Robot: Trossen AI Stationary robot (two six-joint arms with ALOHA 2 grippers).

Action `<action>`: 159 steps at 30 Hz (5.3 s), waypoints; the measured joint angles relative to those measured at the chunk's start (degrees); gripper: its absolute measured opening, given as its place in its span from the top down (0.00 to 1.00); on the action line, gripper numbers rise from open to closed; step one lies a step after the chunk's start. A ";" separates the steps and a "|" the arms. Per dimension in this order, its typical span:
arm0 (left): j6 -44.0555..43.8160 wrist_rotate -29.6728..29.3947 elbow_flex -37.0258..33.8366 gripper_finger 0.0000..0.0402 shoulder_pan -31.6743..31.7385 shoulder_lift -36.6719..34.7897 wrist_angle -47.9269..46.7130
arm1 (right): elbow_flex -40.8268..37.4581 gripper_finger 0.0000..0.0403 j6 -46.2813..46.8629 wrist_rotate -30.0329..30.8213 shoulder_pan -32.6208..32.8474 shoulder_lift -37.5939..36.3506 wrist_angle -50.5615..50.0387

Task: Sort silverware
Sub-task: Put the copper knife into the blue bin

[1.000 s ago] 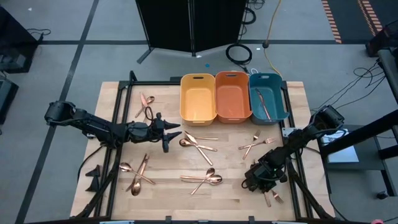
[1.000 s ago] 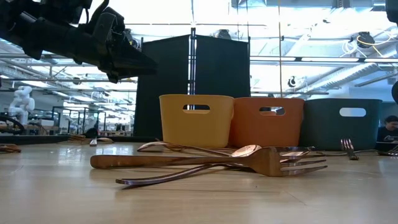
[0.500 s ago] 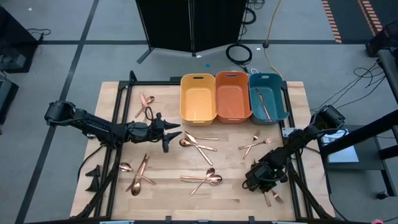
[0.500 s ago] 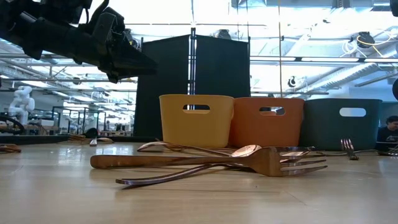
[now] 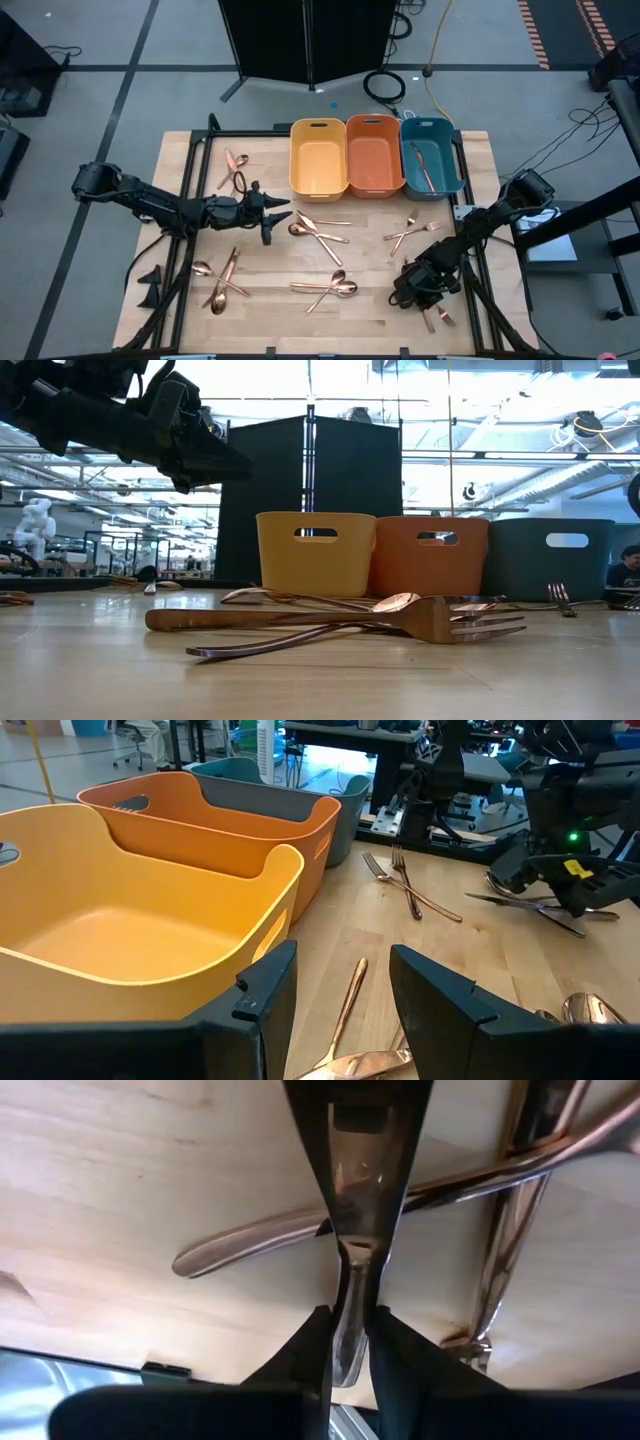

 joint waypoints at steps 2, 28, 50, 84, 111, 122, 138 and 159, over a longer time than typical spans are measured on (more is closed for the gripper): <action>0.00 0.00 0.00 0.61 -0.01 0.00 0.00 | 0.00 0.89 0.00 -0.16 0.00 -0.60 0.18; -0.05 -0.02 0.00 0.61 0.00 0.02 0.15 | 0.07 0.89 -2.37 28.94 -5.88 -30.16 -17.60; -1.20 -0.04 0.00 0.61 0.01 0.02 0.15 | 13.93 0.92 -41.73 29.69 -44.97 -47.09 -43.18; 0.17 0.92 0.00 0.61 0.03 0.02 1.77 | 27.15 0.92 -89.31 31.06 -94.84 -2.90 -53.13; 0.07 0.98 0.00 0.61 0.03 0.02 1.31 | 27.17 0.72 -91.96 31.35 -94.79 -1.07 -53.93; 0.07 1.01 0.00 0.61 0.05 0.02 1.14 | 34.16 0.73 -93.20 30.98 -94.77 -1.03 -61.91; -18.12 1.33 -1.43 0.61 -2.87 0.02 -22.38 | 50.06 0.73 -96.06 31.11 -83.05 -1.09 -48.90; 14.87 8.64 1.09 0.61 3.50 0.00 -18.19 | 50.53 0.73 -81.42 31.27 -49.59 -1.07 -45.38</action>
